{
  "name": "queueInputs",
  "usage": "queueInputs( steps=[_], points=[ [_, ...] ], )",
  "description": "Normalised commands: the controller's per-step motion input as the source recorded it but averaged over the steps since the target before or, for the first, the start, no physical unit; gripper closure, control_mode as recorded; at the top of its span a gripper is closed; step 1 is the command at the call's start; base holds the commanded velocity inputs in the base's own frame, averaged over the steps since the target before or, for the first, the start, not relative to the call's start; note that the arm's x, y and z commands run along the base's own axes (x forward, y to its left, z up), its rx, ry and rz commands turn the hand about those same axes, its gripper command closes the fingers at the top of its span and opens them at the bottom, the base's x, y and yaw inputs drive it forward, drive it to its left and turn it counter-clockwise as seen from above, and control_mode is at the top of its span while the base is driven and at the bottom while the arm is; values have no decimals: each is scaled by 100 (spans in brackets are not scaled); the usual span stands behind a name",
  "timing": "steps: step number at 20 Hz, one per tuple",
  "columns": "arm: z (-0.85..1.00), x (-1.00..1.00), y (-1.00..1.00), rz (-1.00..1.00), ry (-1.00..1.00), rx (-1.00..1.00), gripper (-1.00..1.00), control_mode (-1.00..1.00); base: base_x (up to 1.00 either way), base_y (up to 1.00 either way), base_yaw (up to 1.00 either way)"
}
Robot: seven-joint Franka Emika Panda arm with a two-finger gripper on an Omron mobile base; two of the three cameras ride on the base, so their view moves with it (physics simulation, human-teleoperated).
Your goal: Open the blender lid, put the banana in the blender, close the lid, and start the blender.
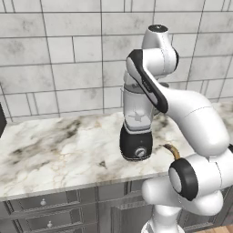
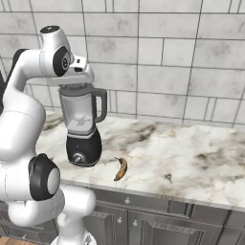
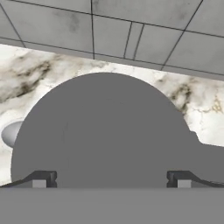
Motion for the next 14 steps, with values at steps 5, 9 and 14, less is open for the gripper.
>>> queueInputs(
  steps=[5,9,14],
  points=[
    [-3,18,4,0,0,0,-100,-100,0,0,0],
    [-17,13,4,0,0,0,-100,-100,0,0,0],
    [-27,0,-2,0,0,4,-100,-100,0,0,0]
  ],
)
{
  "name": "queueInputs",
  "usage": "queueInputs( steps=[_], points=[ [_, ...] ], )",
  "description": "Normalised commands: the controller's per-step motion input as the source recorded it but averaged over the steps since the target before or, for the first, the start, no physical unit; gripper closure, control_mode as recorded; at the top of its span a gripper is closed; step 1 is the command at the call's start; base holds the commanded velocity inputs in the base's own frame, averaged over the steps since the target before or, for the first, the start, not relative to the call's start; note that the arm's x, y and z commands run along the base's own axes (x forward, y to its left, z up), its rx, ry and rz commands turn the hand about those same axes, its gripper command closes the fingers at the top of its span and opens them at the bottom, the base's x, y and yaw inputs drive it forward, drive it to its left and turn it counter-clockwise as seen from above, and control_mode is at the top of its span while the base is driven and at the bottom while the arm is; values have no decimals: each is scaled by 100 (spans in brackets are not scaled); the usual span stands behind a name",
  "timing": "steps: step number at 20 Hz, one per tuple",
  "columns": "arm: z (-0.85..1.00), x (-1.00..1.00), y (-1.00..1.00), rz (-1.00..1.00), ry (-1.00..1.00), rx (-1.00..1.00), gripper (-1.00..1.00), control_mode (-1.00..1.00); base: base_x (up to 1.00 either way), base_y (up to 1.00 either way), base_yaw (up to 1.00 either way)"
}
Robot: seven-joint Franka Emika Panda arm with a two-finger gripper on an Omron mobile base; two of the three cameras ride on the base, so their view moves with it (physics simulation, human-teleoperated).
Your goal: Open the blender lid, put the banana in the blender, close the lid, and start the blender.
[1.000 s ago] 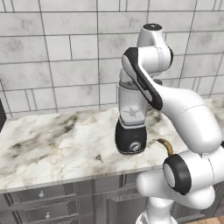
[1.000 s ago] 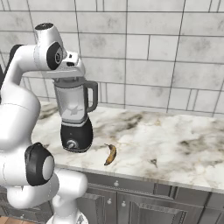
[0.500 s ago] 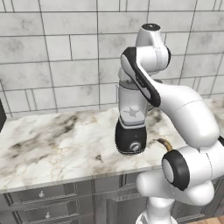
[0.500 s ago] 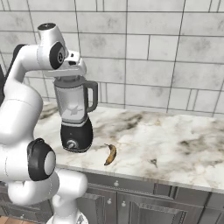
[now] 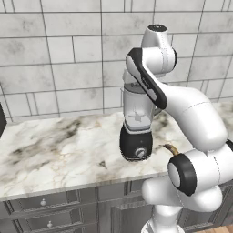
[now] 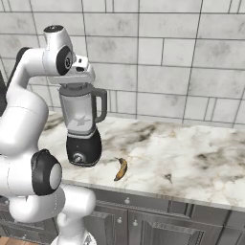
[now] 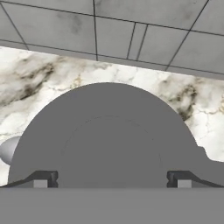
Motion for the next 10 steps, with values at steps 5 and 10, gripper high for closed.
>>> queueInputs(
  steps=[5,10],
  points=[
    [-34,0,0,0,0,2,-100,-100,0,0,0],
    [-51,0,0,0,3,0,100,-100,0,0,0]
  ],
)
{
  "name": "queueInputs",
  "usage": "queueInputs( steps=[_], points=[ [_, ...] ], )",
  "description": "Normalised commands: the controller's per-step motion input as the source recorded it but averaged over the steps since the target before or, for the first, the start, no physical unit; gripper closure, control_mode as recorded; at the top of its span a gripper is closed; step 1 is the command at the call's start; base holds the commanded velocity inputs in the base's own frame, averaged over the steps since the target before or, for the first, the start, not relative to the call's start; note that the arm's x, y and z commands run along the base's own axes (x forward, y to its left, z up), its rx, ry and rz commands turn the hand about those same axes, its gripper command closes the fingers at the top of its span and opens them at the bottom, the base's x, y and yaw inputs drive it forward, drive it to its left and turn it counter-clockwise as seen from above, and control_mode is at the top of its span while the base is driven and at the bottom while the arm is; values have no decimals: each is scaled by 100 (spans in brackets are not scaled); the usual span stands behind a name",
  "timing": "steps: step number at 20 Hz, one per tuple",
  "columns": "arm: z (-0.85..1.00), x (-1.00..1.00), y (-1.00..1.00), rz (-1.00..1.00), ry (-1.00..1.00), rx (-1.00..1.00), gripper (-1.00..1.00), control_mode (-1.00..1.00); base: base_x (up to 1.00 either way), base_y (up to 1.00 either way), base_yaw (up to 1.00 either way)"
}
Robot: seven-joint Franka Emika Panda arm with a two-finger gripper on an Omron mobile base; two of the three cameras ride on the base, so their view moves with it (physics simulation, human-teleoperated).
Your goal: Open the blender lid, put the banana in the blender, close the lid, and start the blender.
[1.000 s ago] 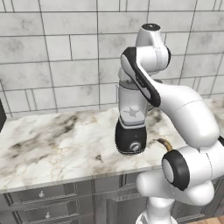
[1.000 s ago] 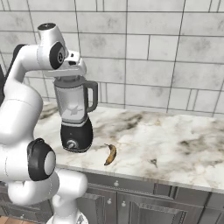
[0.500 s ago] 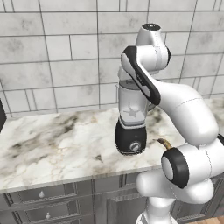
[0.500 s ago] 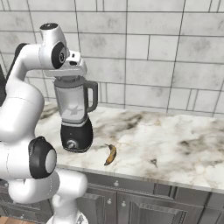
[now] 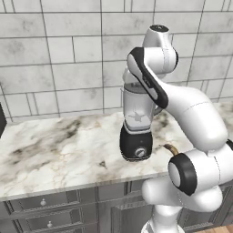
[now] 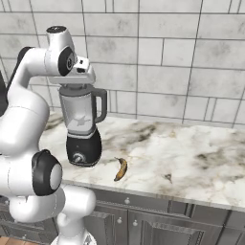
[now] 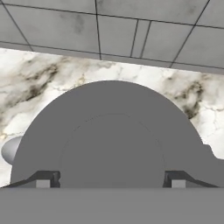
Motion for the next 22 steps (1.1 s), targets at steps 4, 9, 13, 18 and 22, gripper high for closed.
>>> queueInputs(
  steps=[4,9,13,18,22],
  points=[
    [-20,0,22,0,11,-1,100,-100,0,0,0],
    [14,-4,2,0,-2,0,100,-100,0,0,0],
    [63,-32,-19,0,-20,0,100,-100,0,0,0],
    [56,-51,-58,-3,-27,0,100,-100,0,0,0],
    [44,-52,-88,-6,-27,0,100,-100,0,0,0]
  ],
)
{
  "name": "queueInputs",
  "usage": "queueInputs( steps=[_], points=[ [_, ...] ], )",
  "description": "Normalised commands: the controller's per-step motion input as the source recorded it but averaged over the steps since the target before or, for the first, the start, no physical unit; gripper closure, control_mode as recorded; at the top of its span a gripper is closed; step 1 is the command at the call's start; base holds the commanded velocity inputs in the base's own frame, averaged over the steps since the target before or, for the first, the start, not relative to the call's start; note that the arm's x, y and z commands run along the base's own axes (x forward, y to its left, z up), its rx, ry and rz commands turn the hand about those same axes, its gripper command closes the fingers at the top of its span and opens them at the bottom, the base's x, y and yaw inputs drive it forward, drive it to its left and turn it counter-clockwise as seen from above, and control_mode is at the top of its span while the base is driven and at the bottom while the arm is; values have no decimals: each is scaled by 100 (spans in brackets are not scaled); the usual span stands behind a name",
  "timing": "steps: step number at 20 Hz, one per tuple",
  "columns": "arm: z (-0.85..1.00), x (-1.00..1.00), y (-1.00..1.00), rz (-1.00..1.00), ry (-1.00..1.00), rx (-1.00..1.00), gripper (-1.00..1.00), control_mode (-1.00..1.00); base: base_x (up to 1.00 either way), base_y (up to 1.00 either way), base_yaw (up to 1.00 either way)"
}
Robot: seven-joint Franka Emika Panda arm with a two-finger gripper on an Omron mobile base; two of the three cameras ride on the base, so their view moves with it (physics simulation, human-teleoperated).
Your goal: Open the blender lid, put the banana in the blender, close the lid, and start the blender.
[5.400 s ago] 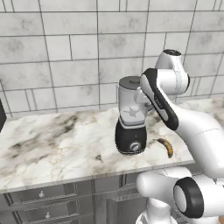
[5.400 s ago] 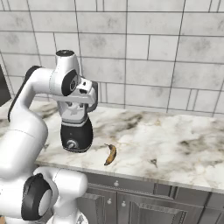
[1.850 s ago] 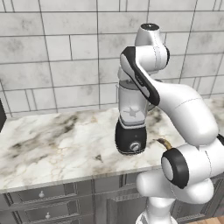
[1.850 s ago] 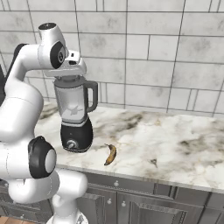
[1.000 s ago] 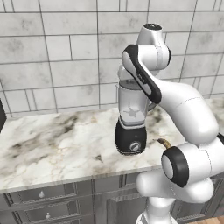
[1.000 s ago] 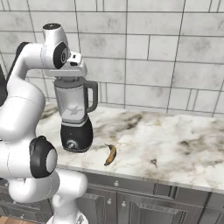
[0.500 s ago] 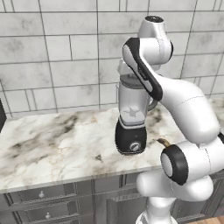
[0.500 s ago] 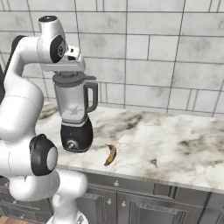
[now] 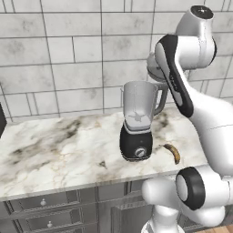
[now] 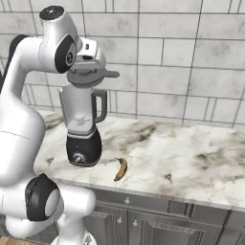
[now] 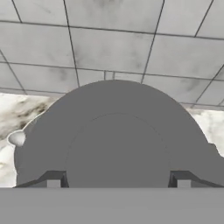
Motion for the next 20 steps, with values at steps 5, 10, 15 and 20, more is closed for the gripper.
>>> queueInputs(
  steps=[5,10,15,20],
  points=[
    [-1,-46,-100,-16,-12,6,100,-100,0,0,0],
    [-60,-43,-100,-19,0,9,100,-100,0,0,0],
    [-83,-16,-100,-15,0,11,100,-100,0,0,0],
    [-97,0,-97,-11,1,12,100,-100,0,0,0]
  ],
)
